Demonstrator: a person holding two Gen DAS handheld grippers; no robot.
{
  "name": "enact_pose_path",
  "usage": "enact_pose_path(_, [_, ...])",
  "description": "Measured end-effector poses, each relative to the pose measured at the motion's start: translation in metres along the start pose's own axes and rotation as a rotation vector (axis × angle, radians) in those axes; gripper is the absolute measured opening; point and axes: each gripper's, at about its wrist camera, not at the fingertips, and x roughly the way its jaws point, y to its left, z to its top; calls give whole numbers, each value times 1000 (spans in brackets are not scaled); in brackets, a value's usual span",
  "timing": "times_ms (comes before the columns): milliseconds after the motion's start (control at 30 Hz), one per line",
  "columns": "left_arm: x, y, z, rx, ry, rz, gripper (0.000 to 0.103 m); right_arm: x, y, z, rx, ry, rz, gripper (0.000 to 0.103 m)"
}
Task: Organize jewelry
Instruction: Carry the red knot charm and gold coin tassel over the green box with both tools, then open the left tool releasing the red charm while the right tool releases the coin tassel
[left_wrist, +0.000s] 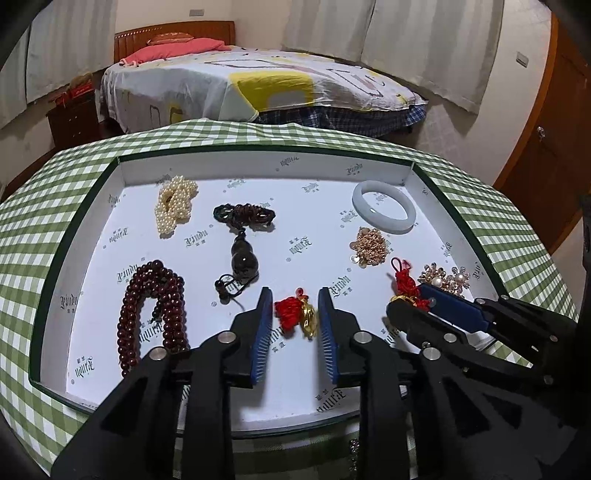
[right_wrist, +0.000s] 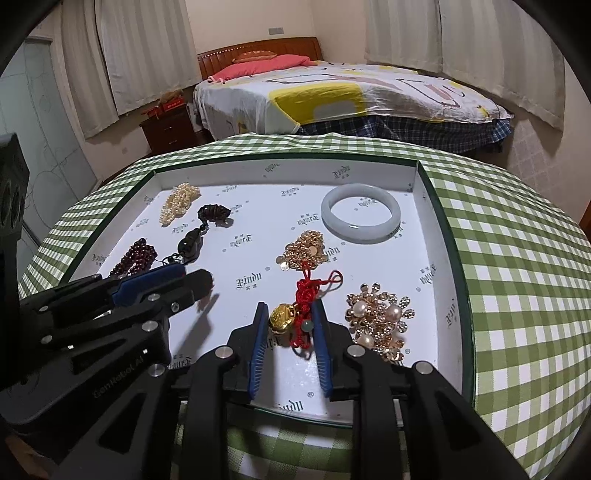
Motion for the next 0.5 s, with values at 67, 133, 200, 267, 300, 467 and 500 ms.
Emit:
enact_pose_path(67, [-1, 2, 0, -9, -2, 0, 31, -1, -1, 0, 1, -3, -2, 30])
enact_pose_path(133, [-1, 3, -1, -11, -4, 7, 37, -2, -1, -1, -1, -6, -5, 30])
enact_pose_path(200, [-2, 5, -2, -15, -5, 7, 41, -3, -1, -2, -1, -8, -6, 30])
enact_pose_path(267, [-4, 6, -2, -21, -10, 9, 44, -4, -1, -2, -4, -9, -12, 31])
enact_pose_path(300, [-6, 7, -2, -22, -13, 11, 46, -4, -1, -3, -5, -11, -13, 31])
enact_pose_path(467, [-13, 10, -2, -30, -27, 18, 54, -9, 0, -4, -8, -25, -23, 33])
enact_pose_path(500, [-15, 11, -2, -33, -30, 19, 56, -11, 0, -4, -7, -29, -25, 33])
